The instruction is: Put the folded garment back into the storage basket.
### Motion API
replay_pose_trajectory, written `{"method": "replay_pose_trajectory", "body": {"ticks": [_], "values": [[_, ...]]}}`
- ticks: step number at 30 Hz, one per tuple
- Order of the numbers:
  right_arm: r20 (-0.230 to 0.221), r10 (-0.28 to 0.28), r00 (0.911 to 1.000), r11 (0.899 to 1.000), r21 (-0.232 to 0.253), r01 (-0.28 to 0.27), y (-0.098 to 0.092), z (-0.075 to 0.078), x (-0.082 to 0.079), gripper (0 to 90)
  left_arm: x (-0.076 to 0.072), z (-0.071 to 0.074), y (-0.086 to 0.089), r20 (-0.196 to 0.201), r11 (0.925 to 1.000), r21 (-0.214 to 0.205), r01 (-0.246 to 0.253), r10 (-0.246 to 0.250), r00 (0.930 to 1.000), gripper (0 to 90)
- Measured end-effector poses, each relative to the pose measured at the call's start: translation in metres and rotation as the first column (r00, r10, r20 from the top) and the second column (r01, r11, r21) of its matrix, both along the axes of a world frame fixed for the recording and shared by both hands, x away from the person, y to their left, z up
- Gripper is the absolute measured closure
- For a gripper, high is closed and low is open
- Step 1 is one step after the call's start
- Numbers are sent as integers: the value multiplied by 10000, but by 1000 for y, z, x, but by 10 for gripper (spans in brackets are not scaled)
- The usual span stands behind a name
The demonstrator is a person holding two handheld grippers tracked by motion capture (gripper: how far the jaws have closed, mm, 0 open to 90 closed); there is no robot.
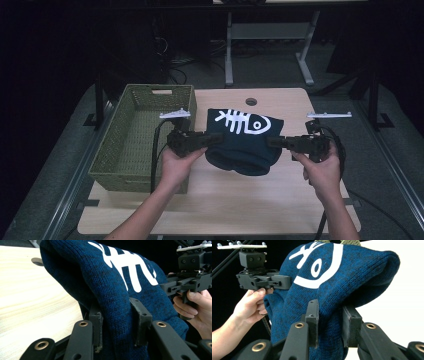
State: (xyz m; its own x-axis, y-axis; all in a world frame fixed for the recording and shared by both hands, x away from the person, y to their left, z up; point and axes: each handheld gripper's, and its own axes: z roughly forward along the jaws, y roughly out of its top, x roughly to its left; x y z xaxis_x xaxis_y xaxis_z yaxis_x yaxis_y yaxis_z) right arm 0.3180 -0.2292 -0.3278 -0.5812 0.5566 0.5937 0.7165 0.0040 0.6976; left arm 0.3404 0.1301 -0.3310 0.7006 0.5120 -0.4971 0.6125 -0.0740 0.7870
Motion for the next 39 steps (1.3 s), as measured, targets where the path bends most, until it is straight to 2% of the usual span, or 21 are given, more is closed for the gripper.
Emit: {"method": "replay_pose_trajectory", "body": {"ticks": [19,34,39], "values": [[16,408,9992,9991,116,-408,34,12,17,705,2,11,37,-21,9986,-107,-525,525,9986,668],[7,758,9971,9971,15,-758,64,16,30,704,2,14,65,-59,9963,-57,-862,862,9963,667],[1,831,9965,9965,29,-831,70,16,33,704,1,15,70,45,9949,56,-1009,1009,9949,667]]}}
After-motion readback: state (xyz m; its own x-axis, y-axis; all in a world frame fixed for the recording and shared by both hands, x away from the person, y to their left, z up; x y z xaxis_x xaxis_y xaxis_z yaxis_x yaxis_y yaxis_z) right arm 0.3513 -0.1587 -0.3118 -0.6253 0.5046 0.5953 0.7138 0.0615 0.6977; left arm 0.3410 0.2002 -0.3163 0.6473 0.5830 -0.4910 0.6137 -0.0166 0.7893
